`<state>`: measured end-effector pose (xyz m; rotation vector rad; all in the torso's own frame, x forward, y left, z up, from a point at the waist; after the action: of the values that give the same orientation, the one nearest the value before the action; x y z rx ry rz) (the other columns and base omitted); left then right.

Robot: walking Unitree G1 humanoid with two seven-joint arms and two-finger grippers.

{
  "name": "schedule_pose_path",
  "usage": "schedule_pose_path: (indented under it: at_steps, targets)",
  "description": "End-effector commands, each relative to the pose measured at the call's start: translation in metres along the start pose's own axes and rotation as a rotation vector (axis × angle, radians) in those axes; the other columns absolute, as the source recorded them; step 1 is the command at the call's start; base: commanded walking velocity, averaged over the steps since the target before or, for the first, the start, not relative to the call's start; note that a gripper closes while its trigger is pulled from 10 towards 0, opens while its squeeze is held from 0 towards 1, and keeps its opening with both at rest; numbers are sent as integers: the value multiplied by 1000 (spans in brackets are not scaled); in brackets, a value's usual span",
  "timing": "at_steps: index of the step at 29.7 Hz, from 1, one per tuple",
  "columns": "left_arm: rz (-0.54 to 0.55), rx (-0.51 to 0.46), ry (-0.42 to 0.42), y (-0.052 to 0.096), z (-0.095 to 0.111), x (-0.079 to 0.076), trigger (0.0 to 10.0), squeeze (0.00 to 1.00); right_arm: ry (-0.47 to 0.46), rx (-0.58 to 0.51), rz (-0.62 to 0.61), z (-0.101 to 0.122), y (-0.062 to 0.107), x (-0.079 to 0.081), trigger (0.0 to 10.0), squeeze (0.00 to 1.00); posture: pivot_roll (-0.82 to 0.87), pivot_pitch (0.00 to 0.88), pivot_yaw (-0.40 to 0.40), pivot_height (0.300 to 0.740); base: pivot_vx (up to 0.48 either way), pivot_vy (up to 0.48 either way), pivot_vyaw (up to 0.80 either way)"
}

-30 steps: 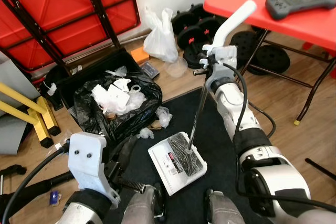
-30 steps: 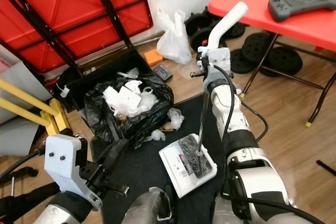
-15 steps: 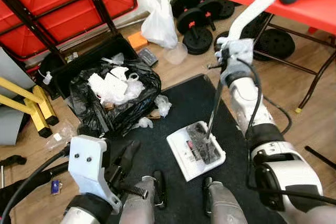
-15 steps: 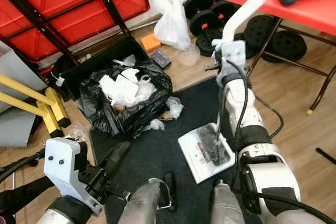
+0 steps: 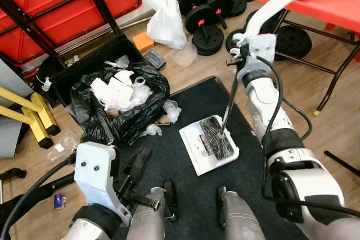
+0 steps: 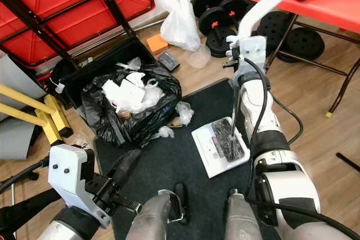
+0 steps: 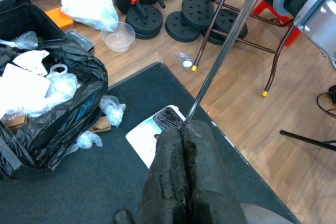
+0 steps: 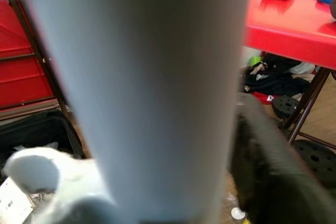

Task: Sweep floor

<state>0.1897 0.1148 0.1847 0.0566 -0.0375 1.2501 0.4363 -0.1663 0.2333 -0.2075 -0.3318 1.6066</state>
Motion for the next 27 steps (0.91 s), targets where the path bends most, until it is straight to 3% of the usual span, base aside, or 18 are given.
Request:
schedule_pose_path:
  at_steps: [1,7,10,14,15,17,24,25,27]
  targets:
    - [36,32,1,3,-5,4,10000,0,7,-2,29,-6,7,5,10000,1000,137,387,63,740,0,0,0]
    - [35,35,-4,0,-4,5,10000,0,86,110,87,-34,33,-3,10000,1000,111,378,57,740,0,0,0]
    - [35,36,-5,0,-4,5,10000,0,99,129,96,-38,37,-5,10000,1000,106,376,56,740,0,0,0]
    - [36,30,-8,-4,-4,6,10000,0,163,254,127,-61,70,-24,10000,1000,86,366,48,740,0,0,0]
    - [36,30,-8,-4,-4,6,10000,0,163,254,127,-61,70,-24,10000,1000,86,366,48,740,0,0,0]
    - [36,22,-10,-8,-5,7,10000,0,202,334,132,-77,90,-38,10000,1000,64,350,41,740,0,0,0]
    - [37,13,-12,-14,-7,9,10000,0,237,416,126,-91,112,-52,10000,1000,39,327,30,740,0,0,0]
    - [42,4,-14,-19,-7,11,10000,0,250,494,127,-104,132,-58,10000,1000,26,310,24,740,0,0,0]
    - [42,4,-14,-19,-7,11,10000,0,250,494,127,-104,132,-58,10000,1000,26,310,24,740,0,0,0]
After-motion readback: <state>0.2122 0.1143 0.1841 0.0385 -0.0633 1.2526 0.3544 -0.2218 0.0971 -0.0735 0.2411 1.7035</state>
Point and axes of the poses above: a point about 5 cm out from each wrist's last joint towards the gripper, its own y axis pointing back from the gripper into the wrist, its own z axis along the axis of the wrist's last joint, x = y × z, the point moved 5 cm from there along -y, pointing out of the wrist towards the gripper, and after that the axes turned 10 degrees about -y, right-handed, at the moved point
